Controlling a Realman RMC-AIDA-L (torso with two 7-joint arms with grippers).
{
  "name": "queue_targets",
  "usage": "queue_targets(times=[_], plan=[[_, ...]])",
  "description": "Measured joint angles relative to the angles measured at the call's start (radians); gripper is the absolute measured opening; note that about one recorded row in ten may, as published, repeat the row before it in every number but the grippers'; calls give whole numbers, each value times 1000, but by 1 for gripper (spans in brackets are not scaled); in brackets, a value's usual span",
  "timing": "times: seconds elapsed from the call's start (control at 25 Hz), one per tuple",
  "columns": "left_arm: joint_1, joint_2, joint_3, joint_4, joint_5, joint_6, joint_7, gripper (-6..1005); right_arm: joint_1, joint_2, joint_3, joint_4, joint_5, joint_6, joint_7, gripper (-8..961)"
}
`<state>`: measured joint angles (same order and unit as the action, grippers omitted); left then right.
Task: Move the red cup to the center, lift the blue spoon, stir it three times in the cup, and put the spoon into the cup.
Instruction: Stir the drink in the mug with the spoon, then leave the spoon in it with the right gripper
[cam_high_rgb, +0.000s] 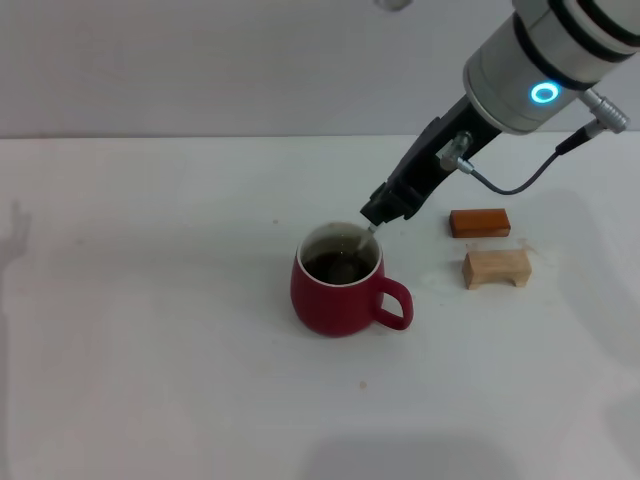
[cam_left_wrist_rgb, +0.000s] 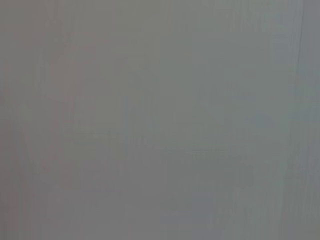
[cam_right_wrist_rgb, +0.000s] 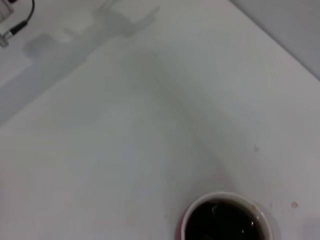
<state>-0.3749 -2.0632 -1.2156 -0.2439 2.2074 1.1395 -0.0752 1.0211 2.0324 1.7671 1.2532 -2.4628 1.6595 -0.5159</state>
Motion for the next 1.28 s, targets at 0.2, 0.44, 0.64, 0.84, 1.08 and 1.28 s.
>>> queue_targets(times=[0.2, 0.44, 0.64, 0.84, 1.08, 1.28], plan=[[0, 0, 4, 0, 0, 0, -1, 859, 43, 5, -2, -94, -12, -3, -27, 139], [-2, -2, 5, 0, 0, 0, -1, 859, 67, 11, -16, -121, -20, -8, -36, 139], [4, -3, 13, -2, 1, 7, -21, 859, 81, 15, -24, -161, -22, -13, -46, 139], [7, -2, 30, -2, 2, 11, -29, 859, 109, 21, -39, -211, -49, -31, -56, 139], [9, -2, 32, 0, 2, 13, -29, 859, 140, 31, -52, -247, -69, -57, -64, 139], [9, -2, 32, -1, 2, 14, -29, 859, 160, 35, -53, -288, -67, -82, -74, 138]])
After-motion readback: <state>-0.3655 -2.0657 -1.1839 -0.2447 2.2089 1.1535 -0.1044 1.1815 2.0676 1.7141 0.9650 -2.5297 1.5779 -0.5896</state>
